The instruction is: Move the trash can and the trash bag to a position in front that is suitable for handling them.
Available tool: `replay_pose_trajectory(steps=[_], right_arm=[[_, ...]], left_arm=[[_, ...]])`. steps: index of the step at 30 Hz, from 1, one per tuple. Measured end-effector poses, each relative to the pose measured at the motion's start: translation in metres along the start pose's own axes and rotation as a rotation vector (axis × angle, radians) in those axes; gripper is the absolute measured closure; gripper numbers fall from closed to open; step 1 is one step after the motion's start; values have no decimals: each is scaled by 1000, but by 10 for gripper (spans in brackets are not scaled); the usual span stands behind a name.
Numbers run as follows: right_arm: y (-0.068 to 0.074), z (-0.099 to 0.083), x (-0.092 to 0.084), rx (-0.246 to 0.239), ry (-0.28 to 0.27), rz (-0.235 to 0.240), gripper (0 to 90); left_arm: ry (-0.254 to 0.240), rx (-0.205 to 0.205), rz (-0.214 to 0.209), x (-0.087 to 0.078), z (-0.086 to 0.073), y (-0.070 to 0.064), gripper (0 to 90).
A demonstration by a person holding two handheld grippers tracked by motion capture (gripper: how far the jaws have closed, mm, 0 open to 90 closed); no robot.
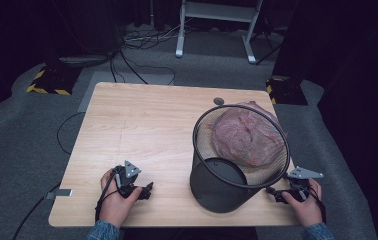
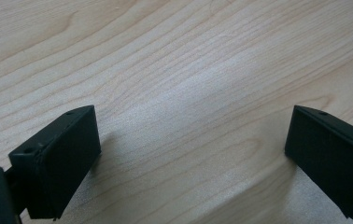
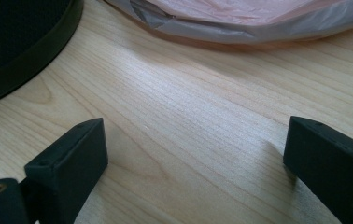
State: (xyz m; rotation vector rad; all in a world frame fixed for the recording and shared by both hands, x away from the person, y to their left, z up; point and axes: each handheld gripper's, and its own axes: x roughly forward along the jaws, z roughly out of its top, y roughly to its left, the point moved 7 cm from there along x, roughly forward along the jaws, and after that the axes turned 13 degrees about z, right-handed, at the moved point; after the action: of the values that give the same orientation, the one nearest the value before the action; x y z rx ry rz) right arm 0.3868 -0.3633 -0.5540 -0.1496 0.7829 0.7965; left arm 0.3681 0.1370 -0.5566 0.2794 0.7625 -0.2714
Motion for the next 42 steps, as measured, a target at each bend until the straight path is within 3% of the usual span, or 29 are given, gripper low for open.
replay_pose_trajectory(steps=[20, 22, 33, 36, 38, 42], right_arm=[[0, 0, 0, -7, -3, 3, 89], [2, 1, -2, -11, -20, 16, 175], [10, 15, -17, -23, -102, 28, 170], [13, 21, -19, -21, -134, 27, 161], [16, 25, -20, -11, -146, 33, 161], [27, 35, -22, -36, -146, 70, 173]], left_arm=[[4, -18, 16, 1, 0, 3, 34], [3, -14, 14, 1, 0, 3, 34], [5, -18, 17, 1, 0, 3, 33], [11, -31, 35, 1, 0, 3, 22], [11, -37, 40, 1, 0, 3, 22], [4, -36, 37, -1, -1, 5, 40]])
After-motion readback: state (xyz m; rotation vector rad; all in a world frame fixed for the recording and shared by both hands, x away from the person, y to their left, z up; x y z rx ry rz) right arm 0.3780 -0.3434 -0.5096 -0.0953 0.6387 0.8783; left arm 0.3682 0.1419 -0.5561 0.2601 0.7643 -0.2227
